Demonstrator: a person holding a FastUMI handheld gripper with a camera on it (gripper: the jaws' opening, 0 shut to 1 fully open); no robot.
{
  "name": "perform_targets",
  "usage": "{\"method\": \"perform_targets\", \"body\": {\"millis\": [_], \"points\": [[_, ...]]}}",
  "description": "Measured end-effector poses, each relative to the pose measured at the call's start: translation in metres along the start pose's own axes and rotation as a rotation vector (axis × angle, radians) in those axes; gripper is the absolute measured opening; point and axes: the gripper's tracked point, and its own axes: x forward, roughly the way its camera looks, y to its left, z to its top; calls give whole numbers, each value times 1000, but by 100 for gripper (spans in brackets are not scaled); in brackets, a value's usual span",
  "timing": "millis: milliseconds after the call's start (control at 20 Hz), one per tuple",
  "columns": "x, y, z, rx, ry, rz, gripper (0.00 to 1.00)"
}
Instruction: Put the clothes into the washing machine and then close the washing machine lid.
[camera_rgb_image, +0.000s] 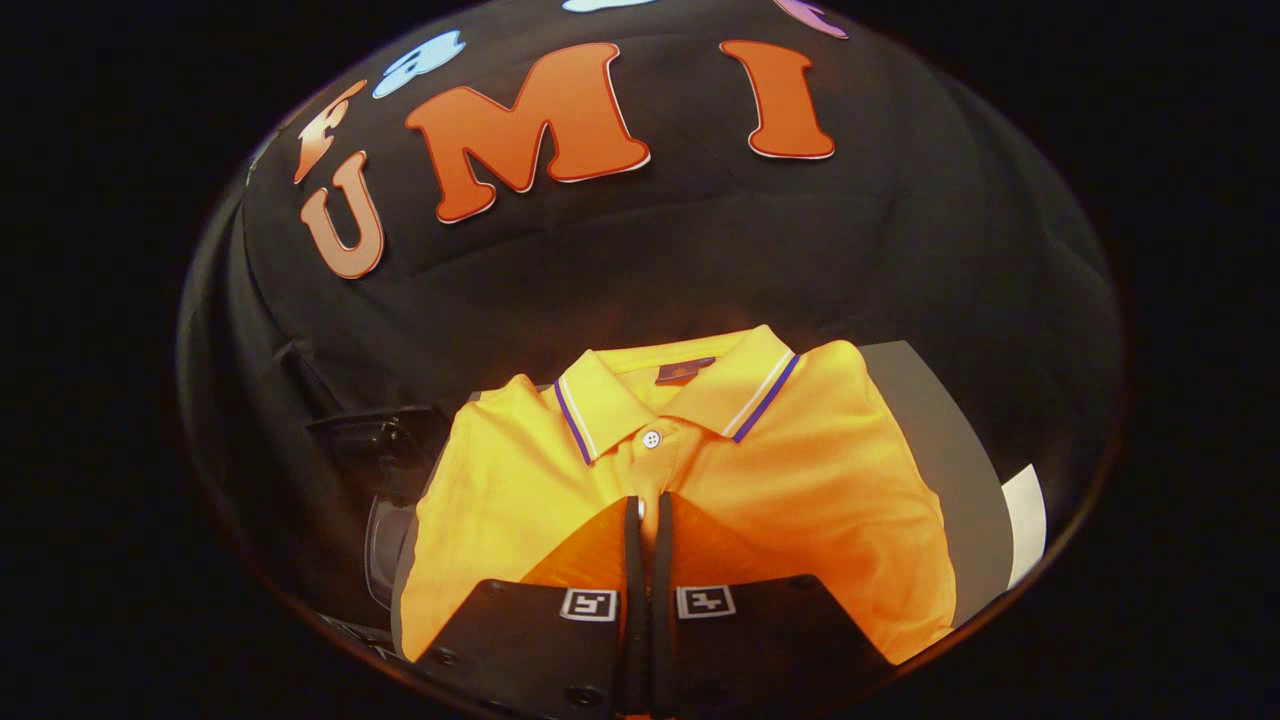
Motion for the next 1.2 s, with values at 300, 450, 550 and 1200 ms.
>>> {"method": "perform_targets", "body": {"millis": [300,450,550,1200], "points": [[-28,20,20,18,-103,58,8],[-48,53,27,22,-151,85,8],[-62,75,26,8,-171,82,8],[-101,304,16,12,-199,330,8]]}}
